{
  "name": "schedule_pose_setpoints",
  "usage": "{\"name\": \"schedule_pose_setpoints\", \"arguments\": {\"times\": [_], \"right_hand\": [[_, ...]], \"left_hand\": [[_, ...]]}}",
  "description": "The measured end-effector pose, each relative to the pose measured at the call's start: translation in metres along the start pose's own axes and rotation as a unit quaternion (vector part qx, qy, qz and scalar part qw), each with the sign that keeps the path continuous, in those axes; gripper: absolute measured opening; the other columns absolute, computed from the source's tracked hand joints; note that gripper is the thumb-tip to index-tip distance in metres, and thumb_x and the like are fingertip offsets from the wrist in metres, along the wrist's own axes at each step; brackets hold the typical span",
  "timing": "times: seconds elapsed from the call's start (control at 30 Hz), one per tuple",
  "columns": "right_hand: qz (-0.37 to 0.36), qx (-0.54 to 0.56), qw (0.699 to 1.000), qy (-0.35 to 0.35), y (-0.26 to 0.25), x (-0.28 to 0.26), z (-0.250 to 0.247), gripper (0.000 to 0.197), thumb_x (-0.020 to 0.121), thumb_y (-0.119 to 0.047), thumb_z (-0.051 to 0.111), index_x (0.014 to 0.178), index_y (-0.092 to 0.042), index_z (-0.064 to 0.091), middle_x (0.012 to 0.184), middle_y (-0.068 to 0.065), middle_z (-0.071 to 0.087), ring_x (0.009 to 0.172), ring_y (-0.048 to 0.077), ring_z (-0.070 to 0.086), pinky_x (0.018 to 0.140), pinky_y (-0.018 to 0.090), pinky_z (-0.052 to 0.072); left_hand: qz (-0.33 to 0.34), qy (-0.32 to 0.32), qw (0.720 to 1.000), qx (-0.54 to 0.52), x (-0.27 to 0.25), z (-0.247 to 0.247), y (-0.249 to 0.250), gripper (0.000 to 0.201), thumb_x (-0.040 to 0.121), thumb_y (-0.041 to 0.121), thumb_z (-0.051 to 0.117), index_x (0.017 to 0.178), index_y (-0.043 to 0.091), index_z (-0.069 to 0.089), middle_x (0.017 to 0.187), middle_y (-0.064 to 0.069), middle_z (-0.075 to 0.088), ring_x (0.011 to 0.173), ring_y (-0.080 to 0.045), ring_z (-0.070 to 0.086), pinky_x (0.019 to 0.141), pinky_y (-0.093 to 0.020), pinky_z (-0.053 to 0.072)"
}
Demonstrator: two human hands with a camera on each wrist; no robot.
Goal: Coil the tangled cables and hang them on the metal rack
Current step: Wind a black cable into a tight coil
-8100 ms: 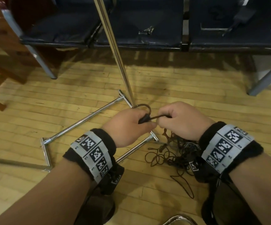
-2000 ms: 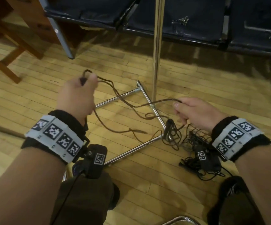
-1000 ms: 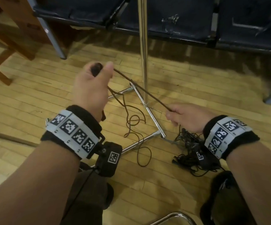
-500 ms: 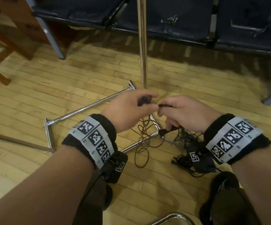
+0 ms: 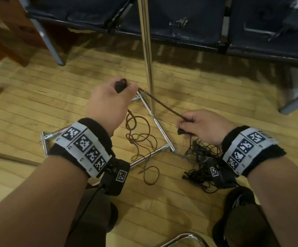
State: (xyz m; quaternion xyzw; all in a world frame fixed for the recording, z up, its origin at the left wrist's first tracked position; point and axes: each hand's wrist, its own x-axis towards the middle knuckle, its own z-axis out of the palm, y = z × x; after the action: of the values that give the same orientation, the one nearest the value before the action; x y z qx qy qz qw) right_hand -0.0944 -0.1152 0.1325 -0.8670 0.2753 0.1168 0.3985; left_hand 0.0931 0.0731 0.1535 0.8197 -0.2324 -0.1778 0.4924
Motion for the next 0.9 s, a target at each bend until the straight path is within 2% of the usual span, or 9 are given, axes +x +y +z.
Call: {"name": "schedule_pose_setpoints", "arguments": {"times": [0.13,0.23,0.3,0.37,0.5,0.6,0.7,0.8,0.9], "right_hand": [[0.014,-0.060,0.998,0.009,0.000,0.004,0.004,0.020,0.104,-0.033,0.055,0.093,-0.036,0.071,0.105,-0.004,0.064,0.077,0.014,0.067,0.061,0.029,0.054],[0.049,-0.115,0.992,-0.013,-0.002,0.008,0.006,0.026,0.104,-0.044,0.051,0.112,-0.030,0.071,0.120,-0.004,0.060,0.091,0.015,0.062,0.071,0.030,0.048],[0.069,-0.133,0.988,-0.044,-0.001,0.009,0.009,0.036,0.104,-0.048,0.049,0.128,-0.026,0.065,0.119,-0.002,0.063,0.099,0.017,0.062,0.082,0.034,0.050],[0.076,-0.141,0.986,-0.052,-0.001,0.008,0.010,0.036,0.103,-0.047,0.050,0.129,-0.026,0.063,0.112,-0.001,0.067,0.099,0.020,0.065,0.085,0.036,0.053],[0.064,0.005,0.998,-0.017,-0.003,0.004,0.006,0.013,0.100,-0.035,0.063,0.101,-0.023,0.070,0.081,0.004,0.077,0.073,0.020,0.077,0.061,0.030,0.061],[0.052,0.127,0.990,0.023,-0.006,0.000,0.000,0.018,0.097,-0.030,0.070,0.099,-0.013,0.072,0.081,0.010,0.077,0.064,0.020,0.076,0.052,0.021,0.058],[0.040,0.187,0.981,0.030,-0.015,-0.003,-0.001,0.022,0.098,-0.028,0.070,0.100,-0.006,0.070,0.077,0.013,0.077,0.066,0.026,0.077,0.054,0.024,0.059],[0.020,0.224,0.973,0.043,-0.024,-0.004,0.005,0.019,0.098,-0.029,0.069,0.101,-0.010,0.069,0.076,0.009,0.077,0.066,0.025,0.077,0.055,0.026,0.060],[-0.002,0.254,0.966,0.054,-0.031,-0.004,0.010,0.016,0.098,-0.025,0.068,0.102,-0.010,0.068,0.076,0.008,0.077,0.062,0.026,0.076,0.052,0.029,0.059]], "left_hand": [[-0.010,0.018,1.000,-0.005,0.001,-0.001,-0.001,0.018,0.102,0.049,0.064,0.090,0.036,0.069,0.065,0.031,0.063,0.052,0.012,0.054,0.060,-0.025,0.045],[-0.008,0.031,0.999,-0.007,0.002,-0.007,-0.002,0.017,0.102,0.048,0.065,0.090,0.036,0.069,0.066,0.031,0.063,0.055,0.013,0.054,0.063,-0.027,0.045],[-0.014,0.047,0.999,-0.017,0.004,-0.010,-0.003,0.017,0.101,0.047,0.067,0.090,0.035,0.070,0.066,0.028,0.064,0.055,0.011,0.055,0.064,-0.028,0.046],[-0.016,0.062,0.998,-0.005,0.006,-0.013,-0.006,0.017,0.101,0.047,0.067,0.091,0.035,0.071,0.071,0.021,0.067,0.059,0.008,0.058,0.063,-0.026,0.046],[-0.024,0.026,0.997,0.072,0.009,-0.014,-0.011,0.009,0.103,0.043,0.065,0.108,0.040,0.072,0.093,0.017,0.072,0.079,-0.002,0.063,0.068,-0.024,0.050],[-0.012,-0.013,0.988,0.153,0.004,-0.009,-0.012,0.039,0.101,0.039,0.070,0.138,0.046,0.060,0.118,0.025,0.058,0.097,-0.001,0.058,0.071,-0.017,0.043],[0.015,-0.061,0.987,0.146,-0.005,0.005,-0.004,0.019,0.098,0.048,0.070,0.115,0.042,0.065,0.103,0.021,0.068,0.075,0.004,0.063,0.057,-0.015,0.042],[-0.009,-0.224,0.970,0.095,-0.017,0.023,0.000,0.023,0.096,0.056,0.068,0.105,0.035,0.069,0.079,0.010,0.066,0.048,0.007,0.057,0.042,-0.011,0.041],[-0.017,-0.284,0.953,0.101,-0.023,0.038,0.002,0.023,0.094,0.058,0.070,0.099,0.035,0.071,0.067,0.010,0.064,0.041,0.002,0.052,0.039,-0.016,0.040]]}}
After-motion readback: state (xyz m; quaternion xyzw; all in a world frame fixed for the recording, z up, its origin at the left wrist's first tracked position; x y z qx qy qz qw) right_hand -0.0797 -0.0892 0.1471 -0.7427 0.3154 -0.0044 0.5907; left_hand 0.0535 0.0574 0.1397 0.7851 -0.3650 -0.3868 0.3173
